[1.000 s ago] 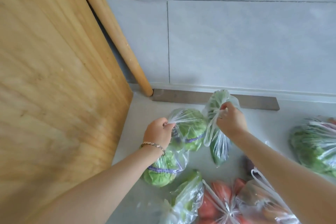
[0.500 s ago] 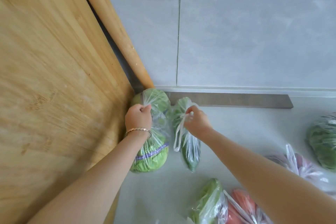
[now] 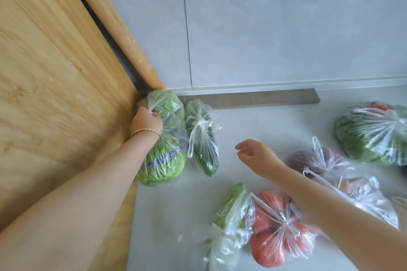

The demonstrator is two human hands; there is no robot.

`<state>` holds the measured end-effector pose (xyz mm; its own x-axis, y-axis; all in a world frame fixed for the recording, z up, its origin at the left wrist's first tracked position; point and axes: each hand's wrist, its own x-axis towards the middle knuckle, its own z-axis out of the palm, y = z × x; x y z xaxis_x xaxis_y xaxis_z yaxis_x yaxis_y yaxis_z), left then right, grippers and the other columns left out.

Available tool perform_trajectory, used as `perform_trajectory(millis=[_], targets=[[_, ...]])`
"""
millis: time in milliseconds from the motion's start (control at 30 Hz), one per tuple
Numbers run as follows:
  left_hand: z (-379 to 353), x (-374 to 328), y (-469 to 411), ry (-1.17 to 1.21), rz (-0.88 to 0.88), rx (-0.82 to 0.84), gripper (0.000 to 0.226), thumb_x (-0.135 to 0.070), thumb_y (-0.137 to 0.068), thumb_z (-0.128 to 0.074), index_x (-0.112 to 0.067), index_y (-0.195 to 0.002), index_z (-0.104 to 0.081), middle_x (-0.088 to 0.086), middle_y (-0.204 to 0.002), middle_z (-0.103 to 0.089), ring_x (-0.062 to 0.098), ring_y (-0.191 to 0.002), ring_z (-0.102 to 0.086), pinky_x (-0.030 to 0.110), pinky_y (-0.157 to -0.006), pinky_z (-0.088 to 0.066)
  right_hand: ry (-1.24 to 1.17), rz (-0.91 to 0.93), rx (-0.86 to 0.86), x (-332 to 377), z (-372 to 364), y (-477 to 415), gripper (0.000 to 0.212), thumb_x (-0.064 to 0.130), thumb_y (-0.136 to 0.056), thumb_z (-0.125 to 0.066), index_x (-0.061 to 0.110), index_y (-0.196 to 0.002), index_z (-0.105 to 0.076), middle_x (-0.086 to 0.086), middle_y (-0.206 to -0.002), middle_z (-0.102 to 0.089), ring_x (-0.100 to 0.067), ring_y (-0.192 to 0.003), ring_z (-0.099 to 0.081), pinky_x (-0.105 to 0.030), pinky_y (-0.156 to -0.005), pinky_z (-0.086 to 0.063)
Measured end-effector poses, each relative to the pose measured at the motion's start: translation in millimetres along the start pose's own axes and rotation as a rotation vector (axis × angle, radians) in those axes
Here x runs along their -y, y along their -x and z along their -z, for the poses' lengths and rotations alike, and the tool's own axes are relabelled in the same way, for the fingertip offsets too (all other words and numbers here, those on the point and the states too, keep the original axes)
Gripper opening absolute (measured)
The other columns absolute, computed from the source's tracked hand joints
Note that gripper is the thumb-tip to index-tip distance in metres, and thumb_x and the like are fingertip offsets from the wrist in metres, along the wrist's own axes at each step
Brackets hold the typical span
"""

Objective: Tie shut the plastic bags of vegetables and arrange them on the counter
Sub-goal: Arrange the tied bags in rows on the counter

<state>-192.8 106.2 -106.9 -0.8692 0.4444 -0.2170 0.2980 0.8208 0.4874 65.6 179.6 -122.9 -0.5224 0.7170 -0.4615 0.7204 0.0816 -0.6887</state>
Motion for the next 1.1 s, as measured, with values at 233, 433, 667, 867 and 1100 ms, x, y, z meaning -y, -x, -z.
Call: perform_trajectory(millis=[233,433,667,867,1100], targets=[[-22,1,93,-0.366,-0.541,-0.051,0.07,-0.031,-0.082,-0.057,-0.009,-0.14,-0.023,0.021,-0.143,-0.025,0.04,-0.127,-0.03,0.045,-0.107,-0.024,0.357,-0.091,0.048,-61,27,75,0.018,0.022,-0.088,-0.052,0.018,-0.101,-0.062,0.002,-0.096,-0.064,-0.013,-0.087,-0.058,-0.024,-0.084,-0.047],[-79,12,221,-0.547,-0.387,0.777,0.087,-0.061,-0.076,-0.051,-0.015,-0.141,-0.016,0.011,-0.14,-0.039,0.03,-0.126,-0.043,0.041,-0.102,-0.04,0.739,-0.335,0.15,-91,2,103,0.054,0.052,-0.085,-0.047,0.01,-0.118,-0.048,-0.01,-0.118,-0.056,-0.026,-0.109,-0.057,-0.035,-0.085,-0.048],[-82,33,232,-0.597,-0.334,0.518,0.032,-0.009,-0.087,-0.043,-0.012,-0.118,-0.04,0.011,-0.121,-0.056,0.032,-0.113,-0.055,0.039,-0.091,-0.045,0.801,-0.323,0.122,-95,-18,106,0.049,0.031,-0.085,-0.054,0.011,-0.129,-0.044,-0.011,-0.131,-0.043,-0.027,-0.12,-0.047,-0.031,-0.09,-0.045],[-42,63,208,-0.447,-0.15,0.407,0.025,-0.005,-0.087,-0.041,-0.01,-0.111,-0.048,0.011,-0.112,-0.06,0.03,-0.102,-0.058,0.037,-0.083,-0.047,0.904,-0.302,0.126,-89,-23,98,0.031,0.027,-0.086,-0.052,0.019,-0.115,-0.059,0.0,-0.117,-0.06,-0.018,-0.109,-0.058,-0.024,-0.078,-0.047],[1,114,187,-0.489,0.031,0.284,0.023,-0.008,-0.087,-0.045,-0.006,-0.11,-0.05,0.015,-0.113,-0.058,0.032,-0.102,-0.056,0.036,-0.084,-0.049,0.931,-0.194,0.12,-69,-19,97,0.033,0.024,-0.082,-0.051,0.023,-0.114,-0.051,0.005,-0.112,-0.059,-0.017,-0.106,-0.058,-0.025,-0.072,-0.042]])
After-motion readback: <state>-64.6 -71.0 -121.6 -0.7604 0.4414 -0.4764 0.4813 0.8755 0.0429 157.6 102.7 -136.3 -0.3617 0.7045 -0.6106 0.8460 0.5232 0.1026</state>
